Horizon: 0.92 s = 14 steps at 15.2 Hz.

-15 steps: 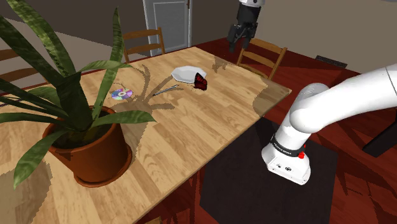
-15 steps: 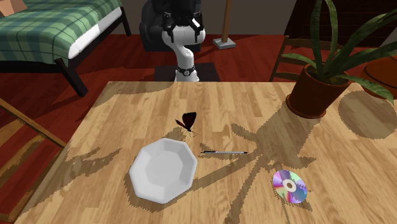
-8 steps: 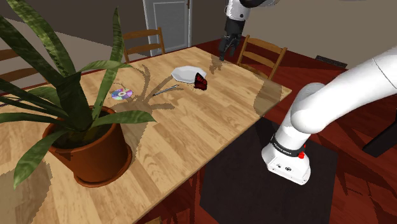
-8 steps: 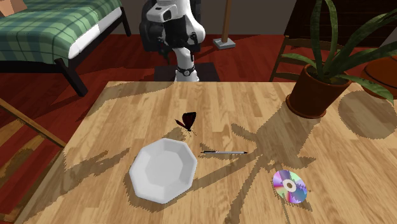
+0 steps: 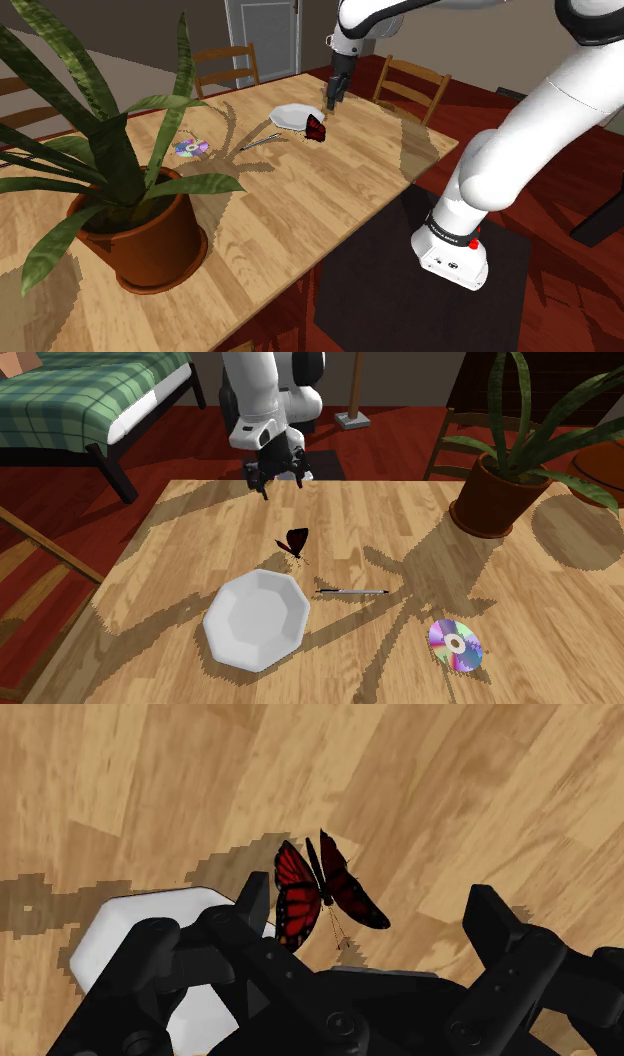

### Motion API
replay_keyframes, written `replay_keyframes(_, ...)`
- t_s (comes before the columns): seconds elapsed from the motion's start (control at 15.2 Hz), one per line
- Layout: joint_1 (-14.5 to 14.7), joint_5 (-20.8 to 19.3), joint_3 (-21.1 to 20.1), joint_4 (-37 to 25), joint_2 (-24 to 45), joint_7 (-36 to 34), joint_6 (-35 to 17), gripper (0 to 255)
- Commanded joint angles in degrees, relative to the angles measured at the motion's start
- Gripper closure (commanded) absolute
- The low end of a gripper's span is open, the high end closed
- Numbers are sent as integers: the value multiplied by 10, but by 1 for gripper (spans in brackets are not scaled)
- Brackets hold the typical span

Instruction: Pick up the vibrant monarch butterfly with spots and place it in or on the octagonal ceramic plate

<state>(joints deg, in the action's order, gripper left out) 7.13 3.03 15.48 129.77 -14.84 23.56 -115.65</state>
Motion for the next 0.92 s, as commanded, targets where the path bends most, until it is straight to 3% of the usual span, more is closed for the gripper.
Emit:
replay_keyframes(0.0,10,19,10,-19,45,46,-18,0)
replay_keyframes(0.66,15,132,5,-168,282,263,-53,0)
replay_keyframes(0.86,15,139,3,-166,295,270,-66,0)
